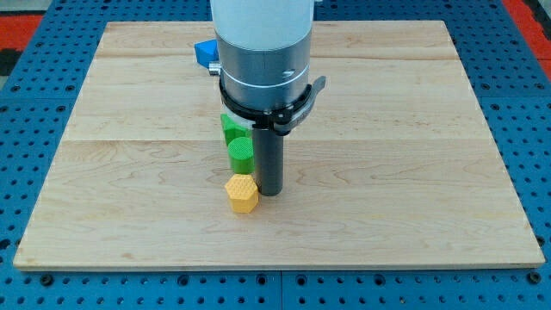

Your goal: Slide yellow heart above the green star

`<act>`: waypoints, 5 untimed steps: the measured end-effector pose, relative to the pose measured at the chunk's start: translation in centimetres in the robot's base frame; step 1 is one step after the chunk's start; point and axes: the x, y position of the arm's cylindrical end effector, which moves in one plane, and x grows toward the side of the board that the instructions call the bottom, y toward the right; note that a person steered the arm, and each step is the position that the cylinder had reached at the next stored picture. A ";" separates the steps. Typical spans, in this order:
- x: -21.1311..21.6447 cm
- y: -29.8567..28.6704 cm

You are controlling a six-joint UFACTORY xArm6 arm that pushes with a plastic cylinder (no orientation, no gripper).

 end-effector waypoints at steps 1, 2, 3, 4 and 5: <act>-1.6 3.5; -5.6 3.8; -9.7 3.1; -11.4 0.3; -11.6 -1.7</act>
